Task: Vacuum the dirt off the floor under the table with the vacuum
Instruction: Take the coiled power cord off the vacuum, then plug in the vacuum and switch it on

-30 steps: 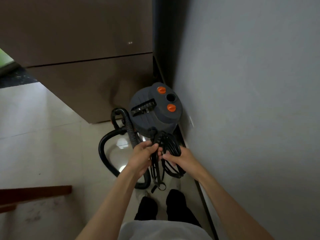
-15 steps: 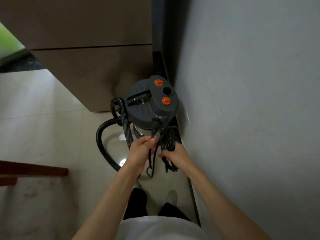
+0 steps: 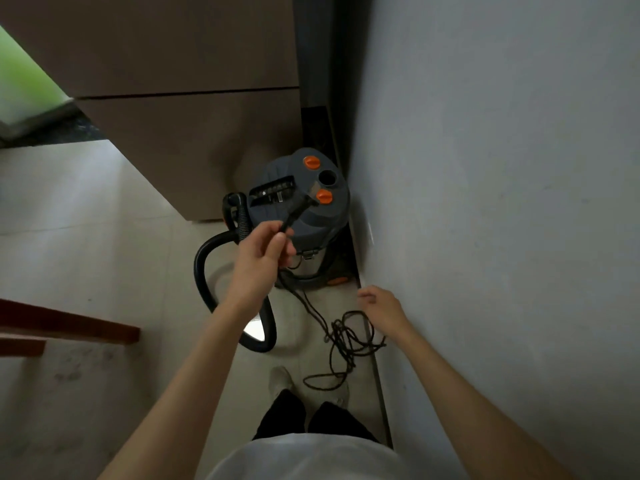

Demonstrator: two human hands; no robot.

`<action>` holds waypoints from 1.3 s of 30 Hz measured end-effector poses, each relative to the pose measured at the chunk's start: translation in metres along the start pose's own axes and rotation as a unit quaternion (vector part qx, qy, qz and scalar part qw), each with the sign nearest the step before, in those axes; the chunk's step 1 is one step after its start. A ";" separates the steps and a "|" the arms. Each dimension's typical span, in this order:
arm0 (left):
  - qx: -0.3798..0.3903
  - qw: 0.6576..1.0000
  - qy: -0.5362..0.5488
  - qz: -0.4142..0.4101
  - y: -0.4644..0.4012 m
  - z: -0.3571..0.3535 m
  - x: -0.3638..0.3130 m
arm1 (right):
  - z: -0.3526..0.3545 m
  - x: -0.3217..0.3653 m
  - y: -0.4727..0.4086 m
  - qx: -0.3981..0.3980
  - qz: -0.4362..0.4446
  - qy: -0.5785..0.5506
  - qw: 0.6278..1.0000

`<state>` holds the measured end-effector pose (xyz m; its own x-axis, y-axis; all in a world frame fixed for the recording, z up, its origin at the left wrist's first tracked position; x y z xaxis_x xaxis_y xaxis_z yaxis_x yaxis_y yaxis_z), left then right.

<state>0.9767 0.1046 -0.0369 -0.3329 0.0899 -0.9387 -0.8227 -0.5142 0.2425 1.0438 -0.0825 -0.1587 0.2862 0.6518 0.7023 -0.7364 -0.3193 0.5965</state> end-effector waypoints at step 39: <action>0.095 0.846 -0.482 -0.206 -0.223 -0.085 0.235 | -0.063 -0.021 -0.254 -0.115 -0.145 -0.600 0.778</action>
<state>1.1213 0.1682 -0.3321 -0.1467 0.9291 -0.3395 -0.9891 -0.1327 0.0644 1.1863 0.0284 -0.3500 0.7254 -0.4825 0.4909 -0.5849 -0.0562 0.8092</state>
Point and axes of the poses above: each hand's wrist, its own y-axis away from the middle knuckle, its own z-axis out of the back of the hand, x = y × z, the point moved 1 cm from there along -y, towards the middle knuckle, and after that the axes turned 8 degrees about -y, right-handed, at the moved point
